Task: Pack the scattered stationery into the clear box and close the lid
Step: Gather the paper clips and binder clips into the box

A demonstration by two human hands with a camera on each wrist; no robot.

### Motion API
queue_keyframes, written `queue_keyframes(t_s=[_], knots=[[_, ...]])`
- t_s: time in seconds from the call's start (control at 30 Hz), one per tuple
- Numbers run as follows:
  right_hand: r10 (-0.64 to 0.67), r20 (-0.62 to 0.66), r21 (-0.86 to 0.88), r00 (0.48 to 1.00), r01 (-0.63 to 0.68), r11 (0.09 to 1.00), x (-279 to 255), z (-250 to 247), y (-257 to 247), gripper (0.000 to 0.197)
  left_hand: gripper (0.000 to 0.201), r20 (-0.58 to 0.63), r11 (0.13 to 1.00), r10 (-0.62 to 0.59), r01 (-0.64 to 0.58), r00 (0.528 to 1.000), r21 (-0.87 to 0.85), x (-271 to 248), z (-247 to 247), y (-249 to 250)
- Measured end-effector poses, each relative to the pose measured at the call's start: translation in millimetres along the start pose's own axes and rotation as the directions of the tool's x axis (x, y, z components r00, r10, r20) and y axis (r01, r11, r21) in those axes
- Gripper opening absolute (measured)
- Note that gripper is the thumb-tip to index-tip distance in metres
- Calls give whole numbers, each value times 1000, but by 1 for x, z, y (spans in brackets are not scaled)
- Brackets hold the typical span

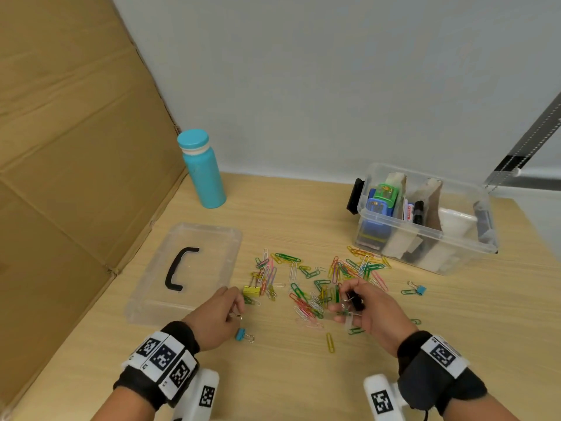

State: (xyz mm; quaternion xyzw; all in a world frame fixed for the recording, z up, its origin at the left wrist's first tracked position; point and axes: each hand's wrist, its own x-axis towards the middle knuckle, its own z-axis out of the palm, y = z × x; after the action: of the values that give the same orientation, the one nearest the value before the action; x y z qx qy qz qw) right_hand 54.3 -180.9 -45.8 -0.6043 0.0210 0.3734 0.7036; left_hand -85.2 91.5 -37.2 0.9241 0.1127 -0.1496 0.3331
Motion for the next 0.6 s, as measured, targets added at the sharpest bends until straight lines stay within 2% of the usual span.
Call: queue_keyframes(t_s=[0.03, 0.1, 0.2, 0.3, 0.43, 0.6], knots=[[-2, -18, -20, 1000, 1, 1000, 1, 0, 1, 31, 22, 48, 1000, -1, 2, 999, -11, -1, 1, 1], [-11, -36, -65, 999, 9, 998, 1, 2, 0, 30, 29, 127, 1000, -3, 4, 992, -5, -3, 4, 2], [-25, -39, -68, 999, 22, 997, 0, 6, -2, 29, 32, 171, 995, 0, -17, 985, 96, -3, 11, 2], [-27, -26, -40, 999, 26, 999, -1, 7, -5, 29, 18, 128, 985, 26, -46, 991, 164, 0, 15, 0], [-44, -3, -28, 999, 43, 999, -2, 6, -9, 26, 18, 88, 980, 33, -49, 996, 194, 4, 16, -1], [-131, 23, -85, 991, 132, 988, -11, 7, -20, 19, 10, 37, 977, 71, -77, 997, 198, 6, 21, 5]])
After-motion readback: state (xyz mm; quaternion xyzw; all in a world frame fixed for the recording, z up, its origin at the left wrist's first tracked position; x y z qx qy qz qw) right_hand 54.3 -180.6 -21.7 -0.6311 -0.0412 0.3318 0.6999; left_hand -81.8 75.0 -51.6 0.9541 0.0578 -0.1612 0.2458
